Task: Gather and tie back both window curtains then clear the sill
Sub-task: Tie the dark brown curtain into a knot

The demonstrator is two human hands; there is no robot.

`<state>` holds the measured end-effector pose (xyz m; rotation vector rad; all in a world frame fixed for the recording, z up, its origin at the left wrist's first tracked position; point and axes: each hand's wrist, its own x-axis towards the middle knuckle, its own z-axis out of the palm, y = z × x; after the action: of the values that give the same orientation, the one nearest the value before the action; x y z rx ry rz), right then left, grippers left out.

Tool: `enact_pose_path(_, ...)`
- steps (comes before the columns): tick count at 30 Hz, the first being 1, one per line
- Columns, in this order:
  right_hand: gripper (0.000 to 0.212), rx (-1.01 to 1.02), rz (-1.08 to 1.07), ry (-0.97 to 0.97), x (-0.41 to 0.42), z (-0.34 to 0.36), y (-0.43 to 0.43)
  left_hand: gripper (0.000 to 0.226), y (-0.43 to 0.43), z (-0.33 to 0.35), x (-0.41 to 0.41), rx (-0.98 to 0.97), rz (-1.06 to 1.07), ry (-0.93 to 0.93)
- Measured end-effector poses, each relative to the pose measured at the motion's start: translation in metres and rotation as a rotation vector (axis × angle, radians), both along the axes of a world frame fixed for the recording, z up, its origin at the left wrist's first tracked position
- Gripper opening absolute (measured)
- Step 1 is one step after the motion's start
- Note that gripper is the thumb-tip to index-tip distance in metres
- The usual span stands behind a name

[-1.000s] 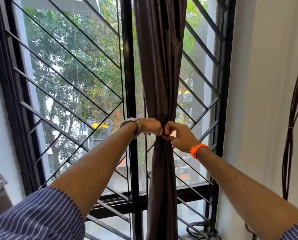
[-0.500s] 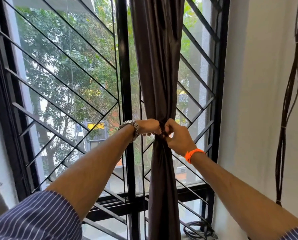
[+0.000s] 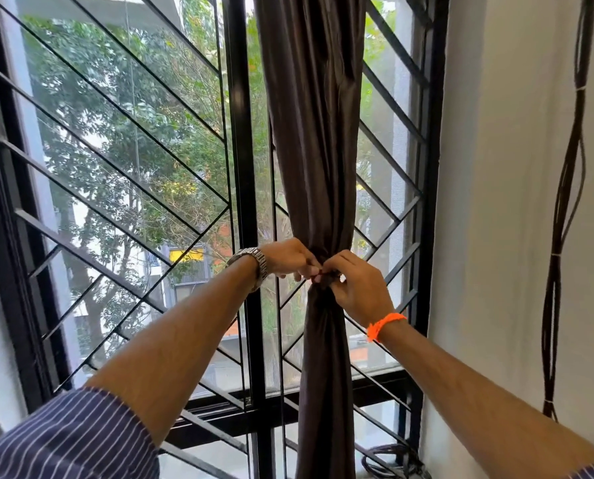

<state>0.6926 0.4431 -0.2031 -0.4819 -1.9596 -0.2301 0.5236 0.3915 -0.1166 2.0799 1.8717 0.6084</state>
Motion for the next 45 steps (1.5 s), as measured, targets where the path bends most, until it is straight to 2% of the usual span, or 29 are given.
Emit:
enact_pose_path(4, 0.013, -0.227, 0.115, 0.193, 0.003, -0.008, 0.005, 0.01, 0.005, -0.016, -0.01, 0.176, 0.009, -0.112)
enact_pose_path(13, 0.019, -0.469, 0.083, 0.346, 0.009, -0.02, 0.025, 0.007, 0.005, -0.032, -0.017, 0.382, 0.094, -0.314)
enact_pose_path(18, 0.017, -0.502, 0.08, 0.322, 0.004, -0.016, 0.027, 0.006, 0.001, -0.034, -0.02, 0.416, 0.146, -0.277)
enact_pose_path(32, 0.019, -0.51, -0.001, 0.181, -0.002, -0.016, 0.026, 0.002, -0.001, -0.04, -0.031, 0.435, 0.246, -0.013)
enact_pose_path(37, 0.009, -0.547, -0.015, 0.152, -0.002, -0.015, 0.024, 0.001, -0.004, -0.056, -0.028, 0.45, 0.313, 0.005)
enact_pose_path(42, 0.014, -0.55, -0.137, 0.081, 0.002, -0.018, 0.024, 0.024, -0.005, -0.065, -0.027, 0.45, 0.367, 0.061)
enact_pose_path(45, 0.019, -0.517, -0.192, 0.234, 0.004, -0.009, 0.02, 0.038, -0.004, -0.061, -0.028, 0.5, 0.411, 0.044)
